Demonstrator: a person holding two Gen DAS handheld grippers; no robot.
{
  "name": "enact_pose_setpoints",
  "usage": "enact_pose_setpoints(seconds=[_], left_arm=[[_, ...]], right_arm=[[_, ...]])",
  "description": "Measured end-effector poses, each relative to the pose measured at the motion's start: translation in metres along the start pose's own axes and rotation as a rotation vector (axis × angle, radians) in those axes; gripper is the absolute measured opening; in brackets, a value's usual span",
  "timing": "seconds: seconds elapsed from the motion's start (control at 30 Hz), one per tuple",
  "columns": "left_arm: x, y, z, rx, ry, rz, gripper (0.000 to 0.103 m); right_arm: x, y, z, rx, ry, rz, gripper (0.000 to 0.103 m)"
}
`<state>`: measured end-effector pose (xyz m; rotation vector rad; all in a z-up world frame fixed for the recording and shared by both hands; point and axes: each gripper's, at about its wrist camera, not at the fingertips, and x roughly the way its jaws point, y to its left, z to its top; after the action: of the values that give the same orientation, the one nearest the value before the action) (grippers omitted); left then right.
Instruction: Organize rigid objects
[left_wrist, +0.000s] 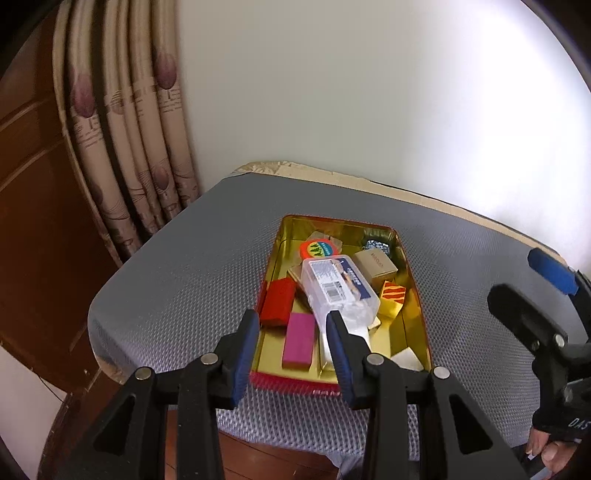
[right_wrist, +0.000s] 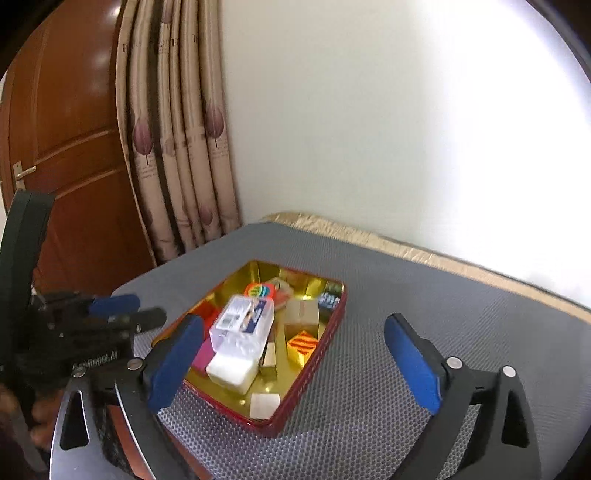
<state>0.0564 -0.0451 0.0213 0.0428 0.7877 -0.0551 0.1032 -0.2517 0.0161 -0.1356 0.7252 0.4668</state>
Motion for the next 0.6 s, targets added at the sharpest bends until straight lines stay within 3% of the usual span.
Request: enact_pose_setpoints(seconds=[0.23,0.6], left_arm=[[-0.019,0.016,-0.016,-0.052,-0.039,0.013,0.040],[-0.029,0.003,-0.037,0.008,-0.075,0.037,0.040]], right_arm=[[-0.013,0.025,0.004,-0.047,-0.044,-0.069,0.102],[-0.024,0.043,-0.006,0.003,-0.037,-0.131,0.102]])
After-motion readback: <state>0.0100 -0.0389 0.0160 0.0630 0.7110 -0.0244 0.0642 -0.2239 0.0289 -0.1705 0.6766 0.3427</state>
